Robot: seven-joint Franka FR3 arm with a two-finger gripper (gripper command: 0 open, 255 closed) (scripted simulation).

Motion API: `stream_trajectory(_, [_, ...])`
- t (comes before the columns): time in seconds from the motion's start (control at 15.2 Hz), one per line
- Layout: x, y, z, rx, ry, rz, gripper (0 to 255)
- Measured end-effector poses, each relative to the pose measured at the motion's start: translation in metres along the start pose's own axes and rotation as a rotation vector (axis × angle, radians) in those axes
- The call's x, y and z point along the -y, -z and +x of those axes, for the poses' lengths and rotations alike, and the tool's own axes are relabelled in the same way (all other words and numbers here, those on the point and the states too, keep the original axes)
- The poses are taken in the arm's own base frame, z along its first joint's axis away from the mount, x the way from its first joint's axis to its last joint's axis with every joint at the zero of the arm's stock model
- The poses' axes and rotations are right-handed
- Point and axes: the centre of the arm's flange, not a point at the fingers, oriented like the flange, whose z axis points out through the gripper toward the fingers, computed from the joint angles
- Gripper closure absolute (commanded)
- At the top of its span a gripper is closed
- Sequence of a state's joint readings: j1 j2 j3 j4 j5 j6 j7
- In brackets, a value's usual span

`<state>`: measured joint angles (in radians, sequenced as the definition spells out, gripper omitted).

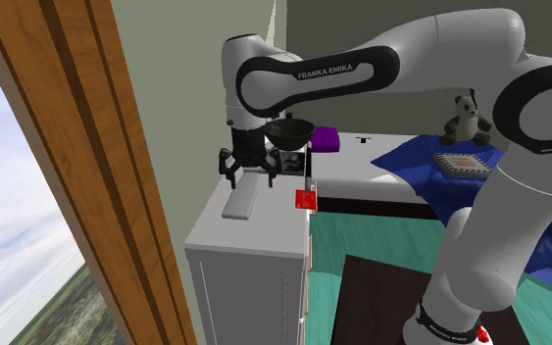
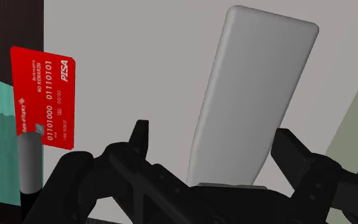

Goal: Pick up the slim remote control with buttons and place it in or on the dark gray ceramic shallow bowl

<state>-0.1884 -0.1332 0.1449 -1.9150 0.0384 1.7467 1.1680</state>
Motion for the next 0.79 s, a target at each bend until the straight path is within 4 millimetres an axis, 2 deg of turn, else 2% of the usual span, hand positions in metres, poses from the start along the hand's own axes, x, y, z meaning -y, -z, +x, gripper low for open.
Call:
stream_trajectory(0.13, [0.014, 0.005, 0.015, -0.014, -0.097, 0.014, 0])
stream_trajectory(0.26, [0.018, 0.000, 0.022, -0.019, -0.131, 0.019, 0])
stream_trajectory(0.59, [0.020, -0.024, 0.023, -0.021, -0.143, 0.021, 0])
stream_trajectory(0.79, [0.021, -0.031, 0.023, -0.021, -0.143, 0.021, 0])
